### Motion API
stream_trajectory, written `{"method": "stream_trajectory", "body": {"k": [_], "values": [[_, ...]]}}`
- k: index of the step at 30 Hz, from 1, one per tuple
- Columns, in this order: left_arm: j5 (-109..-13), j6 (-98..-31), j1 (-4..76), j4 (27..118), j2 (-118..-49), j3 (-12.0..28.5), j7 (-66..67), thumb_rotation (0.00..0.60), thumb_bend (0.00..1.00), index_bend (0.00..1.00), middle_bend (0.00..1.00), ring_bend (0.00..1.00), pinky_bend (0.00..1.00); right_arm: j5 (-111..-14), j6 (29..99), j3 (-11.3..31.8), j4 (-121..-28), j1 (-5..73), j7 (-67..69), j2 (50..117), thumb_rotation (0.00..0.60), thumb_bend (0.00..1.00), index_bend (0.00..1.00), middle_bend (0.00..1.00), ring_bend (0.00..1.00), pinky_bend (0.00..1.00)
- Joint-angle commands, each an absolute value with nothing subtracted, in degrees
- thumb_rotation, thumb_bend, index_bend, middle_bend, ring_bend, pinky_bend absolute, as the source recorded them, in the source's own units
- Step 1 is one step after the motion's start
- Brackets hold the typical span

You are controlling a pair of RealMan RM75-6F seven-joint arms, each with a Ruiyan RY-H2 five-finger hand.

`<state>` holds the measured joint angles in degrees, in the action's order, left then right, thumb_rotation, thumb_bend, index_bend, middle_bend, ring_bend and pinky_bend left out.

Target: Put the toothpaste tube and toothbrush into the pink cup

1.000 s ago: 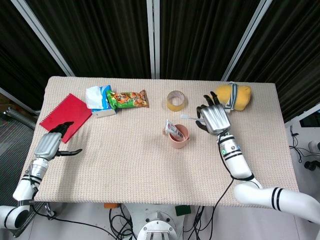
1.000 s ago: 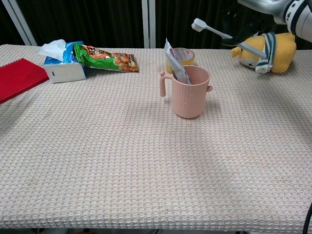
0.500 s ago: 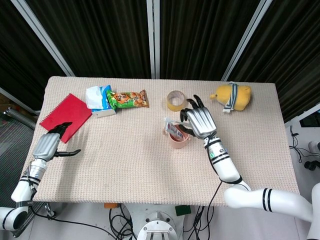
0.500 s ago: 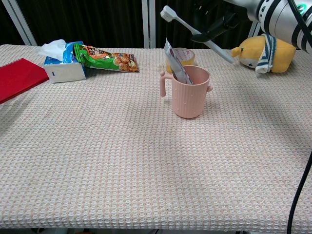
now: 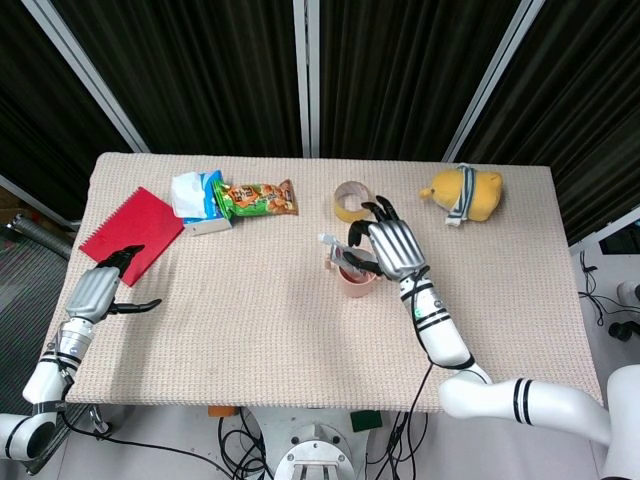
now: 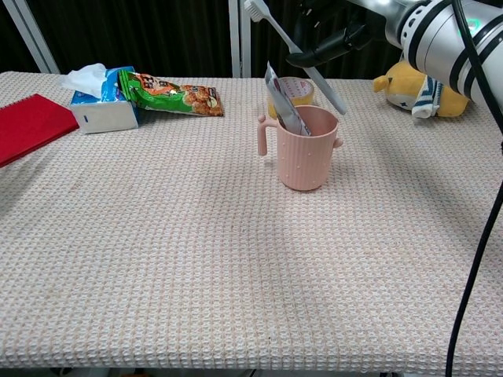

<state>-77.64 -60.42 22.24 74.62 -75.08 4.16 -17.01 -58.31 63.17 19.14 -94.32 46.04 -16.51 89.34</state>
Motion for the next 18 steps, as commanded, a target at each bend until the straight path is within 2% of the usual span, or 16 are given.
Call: {"method": "stream_trajectory", "body": {"k": [1,18], "values": [[-77.7,-60.5,22.2,74.6,-75.1,4.2,-17.0,0.297,0.04,0.09,0.08,0.09,0.21,-59.9,63.6,18.9,-92.1,45.5,-13.7,90.9,0.6,0.75,0.74,0.57,0.12,0.0],[-77.8,-60.8,21.9,74.0,-75.1,4.1,-17.5,0.295,0.04,0.09,0.08,0.09,0.21,-66.0,63.6,18.7,-83.5,43.9,1.3,96.4,0.6,0.75,0.75,0.58,0.12,0.0]]}}
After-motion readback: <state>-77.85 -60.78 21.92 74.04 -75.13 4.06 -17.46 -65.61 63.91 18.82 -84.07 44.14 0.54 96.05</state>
